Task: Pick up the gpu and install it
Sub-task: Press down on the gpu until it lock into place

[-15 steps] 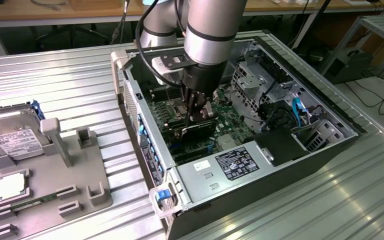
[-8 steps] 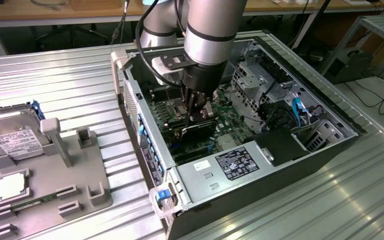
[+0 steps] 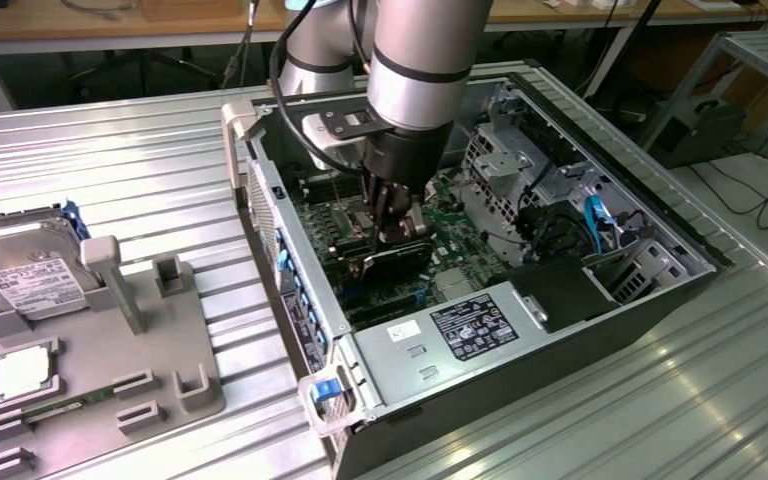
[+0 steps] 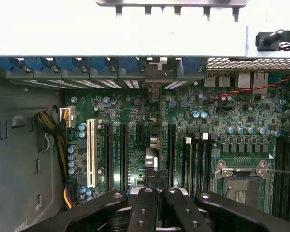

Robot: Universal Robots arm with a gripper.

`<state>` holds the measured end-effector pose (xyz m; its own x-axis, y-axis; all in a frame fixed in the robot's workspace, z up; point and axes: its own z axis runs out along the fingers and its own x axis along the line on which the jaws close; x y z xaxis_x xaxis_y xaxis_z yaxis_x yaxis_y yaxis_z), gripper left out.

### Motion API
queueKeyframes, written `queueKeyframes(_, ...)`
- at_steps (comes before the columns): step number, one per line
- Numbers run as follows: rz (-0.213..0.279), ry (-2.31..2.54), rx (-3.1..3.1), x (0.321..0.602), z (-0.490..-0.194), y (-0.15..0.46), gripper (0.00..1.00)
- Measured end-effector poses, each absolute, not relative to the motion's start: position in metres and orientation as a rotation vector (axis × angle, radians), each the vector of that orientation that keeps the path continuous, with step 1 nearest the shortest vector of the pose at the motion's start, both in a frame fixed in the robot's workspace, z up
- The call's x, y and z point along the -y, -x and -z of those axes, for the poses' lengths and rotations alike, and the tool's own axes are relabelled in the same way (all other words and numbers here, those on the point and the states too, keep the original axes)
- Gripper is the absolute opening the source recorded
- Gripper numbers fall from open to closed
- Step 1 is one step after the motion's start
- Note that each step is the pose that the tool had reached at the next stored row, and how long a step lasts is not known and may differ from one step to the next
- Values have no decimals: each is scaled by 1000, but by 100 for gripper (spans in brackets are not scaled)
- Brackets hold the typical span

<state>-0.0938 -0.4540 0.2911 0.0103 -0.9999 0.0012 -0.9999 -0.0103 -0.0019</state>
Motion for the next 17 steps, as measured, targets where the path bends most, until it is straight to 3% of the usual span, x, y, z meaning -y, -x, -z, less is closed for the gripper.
queueKeyframes(17, 2, 2235, -2212, 449, -289, 139, 11)
